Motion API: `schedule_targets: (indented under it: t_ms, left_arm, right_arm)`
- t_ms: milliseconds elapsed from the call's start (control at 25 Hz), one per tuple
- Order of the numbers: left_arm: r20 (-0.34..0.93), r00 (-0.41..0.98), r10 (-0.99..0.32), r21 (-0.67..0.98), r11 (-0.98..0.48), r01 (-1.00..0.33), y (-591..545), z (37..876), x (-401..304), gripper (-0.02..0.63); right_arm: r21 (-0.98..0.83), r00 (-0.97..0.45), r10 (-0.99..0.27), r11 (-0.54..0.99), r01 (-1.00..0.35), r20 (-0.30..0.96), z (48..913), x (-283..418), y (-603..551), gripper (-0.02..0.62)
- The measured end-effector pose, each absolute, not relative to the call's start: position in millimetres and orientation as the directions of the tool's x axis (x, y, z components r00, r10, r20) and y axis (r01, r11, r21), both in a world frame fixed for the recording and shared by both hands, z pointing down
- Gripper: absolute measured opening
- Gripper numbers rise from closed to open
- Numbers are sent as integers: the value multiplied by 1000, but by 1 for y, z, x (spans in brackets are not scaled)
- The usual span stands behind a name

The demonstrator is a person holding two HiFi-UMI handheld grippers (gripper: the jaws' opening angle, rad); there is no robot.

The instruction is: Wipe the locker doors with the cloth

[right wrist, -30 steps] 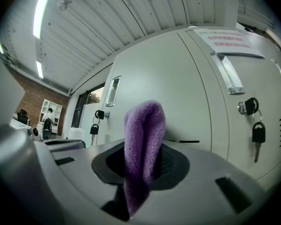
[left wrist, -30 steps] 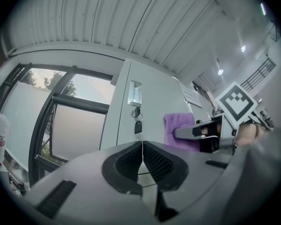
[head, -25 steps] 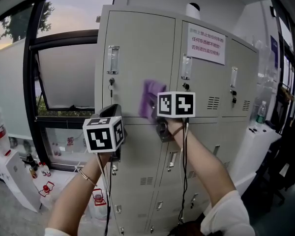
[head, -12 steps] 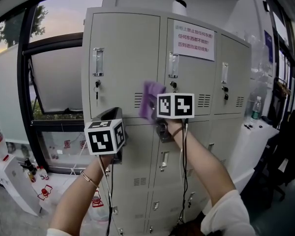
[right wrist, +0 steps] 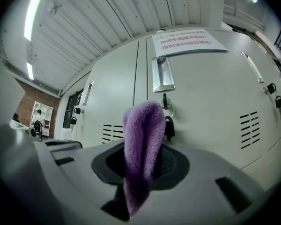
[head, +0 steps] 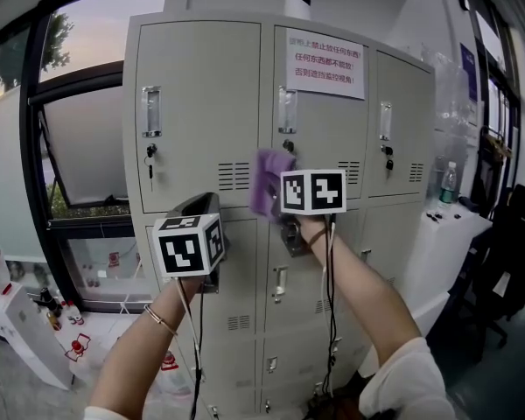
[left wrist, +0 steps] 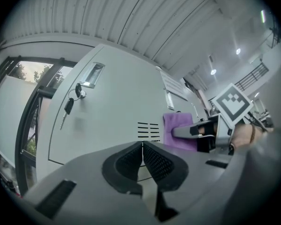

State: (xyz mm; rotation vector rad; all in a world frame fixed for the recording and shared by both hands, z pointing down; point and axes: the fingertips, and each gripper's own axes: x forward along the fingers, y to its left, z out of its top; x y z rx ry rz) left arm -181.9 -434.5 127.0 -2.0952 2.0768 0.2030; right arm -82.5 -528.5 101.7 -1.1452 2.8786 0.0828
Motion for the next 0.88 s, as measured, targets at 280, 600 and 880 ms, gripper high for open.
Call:
schedule_targets:
  t_ms: [280,600,880]
  left_arm:
    - [-219,53,-974,-51,-43,-998,-447,129,-152,9]
    - [-222,71,-973,-58,-59,-997,-459,127,-130,9]
    - [-225,69,-972,-53,-59,-997,-465,126,-119,9]
  right_arm:
    - [49,-696,-717,694,-718,-45,108,-53,-543,78]
    - [18,-667,-743,667,-744,-51,106,-16,-562,80]
    - [6,-658,-750,659,-752,-66,93,0,-570,80]
